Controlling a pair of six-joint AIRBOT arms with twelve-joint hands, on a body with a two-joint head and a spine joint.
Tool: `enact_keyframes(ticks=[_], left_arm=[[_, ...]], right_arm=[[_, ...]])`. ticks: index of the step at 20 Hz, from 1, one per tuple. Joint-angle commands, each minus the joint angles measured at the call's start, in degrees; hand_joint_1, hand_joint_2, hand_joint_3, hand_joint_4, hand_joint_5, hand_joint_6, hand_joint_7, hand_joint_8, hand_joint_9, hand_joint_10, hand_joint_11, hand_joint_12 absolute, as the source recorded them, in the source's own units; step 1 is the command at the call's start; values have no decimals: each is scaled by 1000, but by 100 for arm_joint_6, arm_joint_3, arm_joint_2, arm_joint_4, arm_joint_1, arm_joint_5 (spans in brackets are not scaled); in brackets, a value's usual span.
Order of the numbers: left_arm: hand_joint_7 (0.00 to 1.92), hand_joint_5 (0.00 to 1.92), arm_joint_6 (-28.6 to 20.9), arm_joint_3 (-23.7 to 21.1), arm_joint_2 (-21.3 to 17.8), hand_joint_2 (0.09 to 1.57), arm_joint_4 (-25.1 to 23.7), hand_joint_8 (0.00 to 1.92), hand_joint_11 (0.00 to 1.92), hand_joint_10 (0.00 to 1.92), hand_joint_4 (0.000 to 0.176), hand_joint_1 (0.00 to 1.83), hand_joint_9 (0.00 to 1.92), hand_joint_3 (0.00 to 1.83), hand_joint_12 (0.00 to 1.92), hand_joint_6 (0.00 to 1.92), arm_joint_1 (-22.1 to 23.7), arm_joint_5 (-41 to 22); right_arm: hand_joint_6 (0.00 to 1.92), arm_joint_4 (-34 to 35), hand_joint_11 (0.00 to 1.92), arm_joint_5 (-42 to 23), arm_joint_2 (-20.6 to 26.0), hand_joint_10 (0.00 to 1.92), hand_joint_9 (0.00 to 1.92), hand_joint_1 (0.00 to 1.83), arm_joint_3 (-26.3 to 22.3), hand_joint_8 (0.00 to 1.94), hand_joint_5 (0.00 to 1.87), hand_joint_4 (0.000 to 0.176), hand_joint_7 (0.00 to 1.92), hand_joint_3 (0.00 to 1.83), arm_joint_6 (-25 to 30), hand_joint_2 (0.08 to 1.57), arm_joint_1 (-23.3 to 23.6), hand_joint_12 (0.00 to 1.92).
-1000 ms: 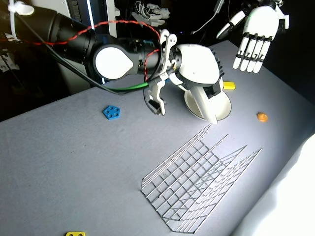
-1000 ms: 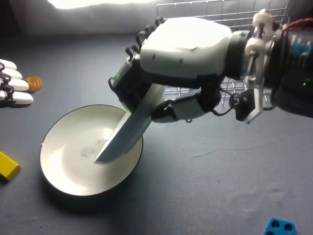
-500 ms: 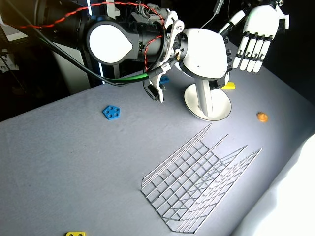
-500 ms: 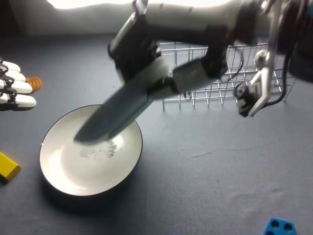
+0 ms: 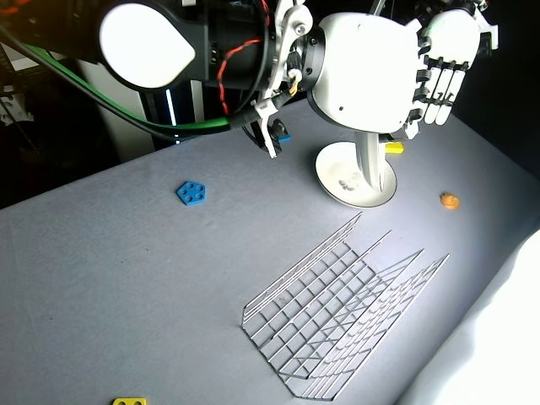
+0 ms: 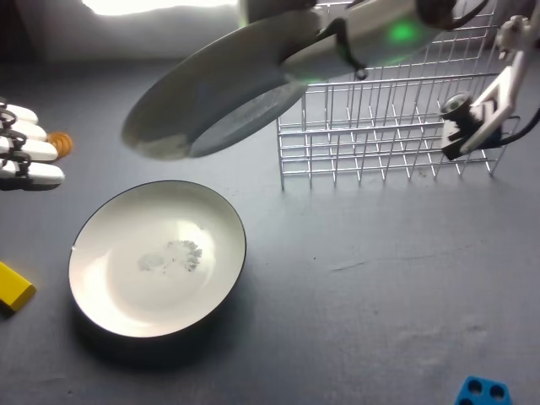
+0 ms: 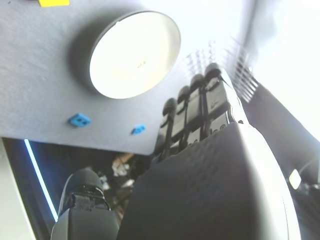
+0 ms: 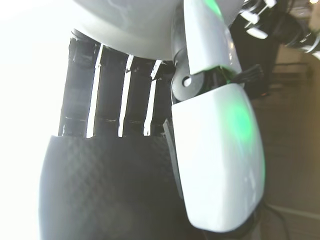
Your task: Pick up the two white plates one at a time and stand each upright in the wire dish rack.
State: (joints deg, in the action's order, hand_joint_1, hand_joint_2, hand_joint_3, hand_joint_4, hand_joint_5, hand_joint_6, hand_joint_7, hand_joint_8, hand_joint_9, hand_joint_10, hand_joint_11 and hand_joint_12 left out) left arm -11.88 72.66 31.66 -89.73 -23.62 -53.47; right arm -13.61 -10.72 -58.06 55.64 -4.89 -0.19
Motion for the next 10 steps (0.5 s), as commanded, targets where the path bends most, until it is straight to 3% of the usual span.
enact_keyframes(ticks=[1, 7, 10], left_arm=[[0, 17, 1, -12, -16, 1037, 335, 0, 0, 0, 0, 0, 0, 1, 0, 5, 92, -81], [0, 16, -5, -28, 60, 1039, 253, 0, 0, 0, 0, 0, 0, 1, 0, 3, 203, -80], [1, 26, -7, -30, 85, 1039, 222, 0, 0, 0, 0, 0, 0, 1, 0, 7, 247, -79]], right_arm=[[1146, 275, 777, -763, 59, 1161, 894, 1369, -11, 949, 886, 0, 970, 0, 54, 1126, 138, 1038], [1146, 721, 755, -786, 277, 1183, 879, 1369, 301, 948, 885, 0, 973, 0, 150, 1128, 272, 1079], [1117, 722, 777, -473, 379, 1152, 909, 1372, 460, 907, 903, 0, 987, 0, 169, 1118, 382, 1059]])
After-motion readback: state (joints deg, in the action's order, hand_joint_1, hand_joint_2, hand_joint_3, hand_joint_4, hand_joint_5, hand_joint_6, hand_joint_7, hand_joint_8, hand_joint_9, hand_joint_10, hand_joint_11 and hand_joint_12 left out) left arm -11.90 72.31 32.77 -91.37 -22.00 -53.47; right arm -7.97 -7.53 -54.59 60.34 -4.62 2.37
